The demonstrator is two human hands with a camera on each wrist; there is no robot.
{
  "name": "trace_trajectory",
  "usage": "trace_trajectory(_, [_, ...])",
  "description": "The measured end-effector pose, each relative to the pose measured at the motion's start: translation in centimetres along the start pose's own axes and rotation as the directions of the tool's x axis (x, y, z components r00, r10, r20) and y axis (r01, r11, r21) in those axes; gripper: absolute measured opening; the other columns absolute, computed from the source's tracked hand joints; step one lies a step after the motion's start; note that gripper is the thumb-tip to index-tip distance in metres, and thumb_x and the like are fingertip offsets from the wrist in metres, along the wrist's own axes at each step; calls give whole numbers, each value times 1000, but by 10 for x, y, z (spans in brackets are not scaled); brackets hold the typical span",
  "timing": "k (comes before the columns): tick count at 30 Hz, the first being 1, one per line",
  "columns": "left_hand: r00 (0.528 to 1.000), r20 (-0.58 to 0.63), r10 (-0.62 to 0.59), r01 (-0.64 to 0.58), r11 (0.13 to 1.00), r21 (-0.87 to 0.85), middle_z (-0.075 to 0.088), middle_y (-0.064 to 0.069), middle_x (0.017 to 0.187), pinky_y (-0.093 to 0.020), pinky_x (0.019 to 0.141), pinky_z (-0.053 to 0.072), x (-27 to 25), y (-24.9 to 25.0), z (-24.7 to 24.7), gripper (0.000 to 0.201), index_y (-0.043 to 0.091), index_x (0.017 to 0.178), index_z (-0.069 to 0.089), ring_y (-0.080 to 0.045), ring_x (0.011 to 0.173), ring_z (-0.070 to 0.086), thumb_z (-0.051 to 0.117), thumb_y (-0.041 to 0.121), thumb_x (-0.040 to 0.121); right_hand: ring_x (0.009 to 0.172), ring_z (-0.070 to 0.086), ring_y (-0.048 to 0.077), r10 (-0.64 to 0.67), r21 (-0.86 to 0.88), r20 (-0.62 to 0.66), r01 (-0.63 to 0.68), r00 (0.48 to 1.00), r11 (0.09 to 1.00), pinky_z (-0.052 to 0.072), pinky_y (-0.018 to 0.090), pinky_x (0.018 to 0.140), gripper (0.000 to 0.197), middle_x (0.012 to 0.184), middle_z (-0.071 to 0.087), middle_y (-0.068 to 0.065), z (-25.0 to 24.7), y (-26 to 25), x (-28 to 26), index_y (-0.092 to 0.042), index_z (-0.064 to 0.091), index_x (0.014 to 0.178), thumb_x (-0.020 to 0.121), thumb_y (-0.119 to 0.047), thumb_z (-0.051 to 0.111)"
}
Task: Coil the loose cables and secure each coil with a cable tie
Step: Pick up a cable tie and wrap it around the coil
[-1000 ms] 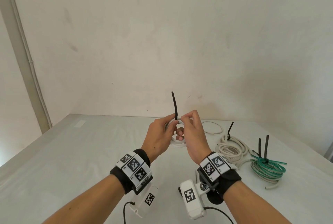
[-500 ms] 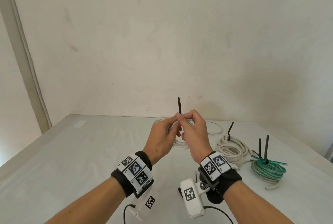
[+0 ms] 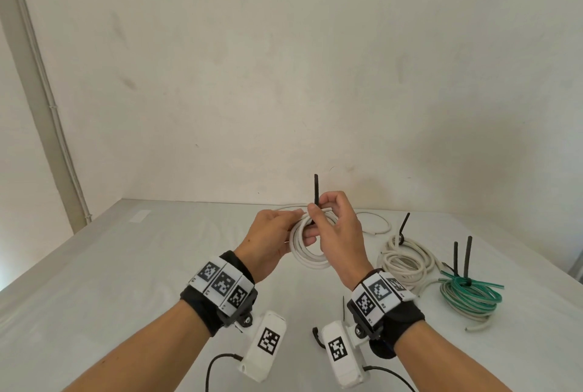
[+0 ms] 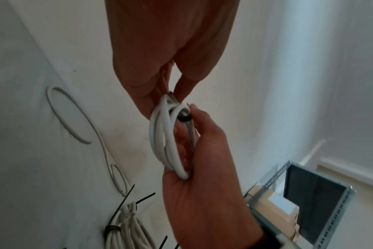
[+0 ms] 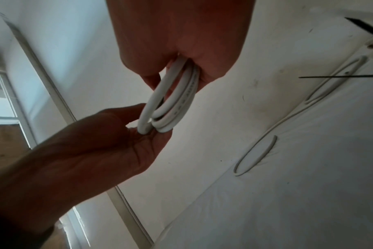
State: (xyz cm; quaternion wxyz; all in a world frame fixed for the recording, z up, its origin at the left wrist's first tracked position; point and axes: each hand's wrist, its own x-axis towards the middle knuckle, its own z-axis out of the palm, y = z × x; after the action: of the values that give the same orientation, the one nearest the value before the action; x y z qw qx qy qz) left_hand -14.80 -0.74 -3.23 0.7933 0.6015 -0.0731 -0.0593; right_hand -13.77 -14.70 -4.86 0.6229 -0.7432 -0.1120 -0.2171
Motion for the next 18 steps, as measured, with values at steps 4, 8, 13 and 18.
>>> trace_trajectory(4, [1000,-7,6,-6,999,37,75,-27,104,-41,94,61,2,-2,-6,24,-8,107,76,-33,93,72,59,10,103,73,75,18,-27,-36,7,27,1000,999,51,17,61,6,92,70,-5,0,6,-4,-20,57,106,103,-22,62])
trace_trajectory(8, [989,-57,139,-124,968,216,77,-23,92,-50,93,60,1,-9,-2,23,-3,102,77,-42,91,75,61,14,103,76,75,17,-97,-135,-17,94,995,986,61,31,69,3,95,71,-8,4,15,-5,-25,60,105,104,-26,57])
trace_trajectory(13, [980,-80,181,-172,979,112,77,-23,96,-35,83,60,-3,-12,3,22,0,105,79,-25,78,71,60,11,103,69,71,12,-176,-255,-36,161,984,954,59,39,71,6,82,68,-14,8,12,-4,-30,55,101,105,-27,52])
trace_trajectory(18, [976,-128,179,-187,981,-58,78,-18,103,-35,83,60,-8,-18,23,29,4,108,79,-25,92,75,51,12,107,72,60,15,-226,-397,-87,174,970,901,46,36,67,6,70,61,-11,13,4,-1,-28,47,101,105,-30,44])
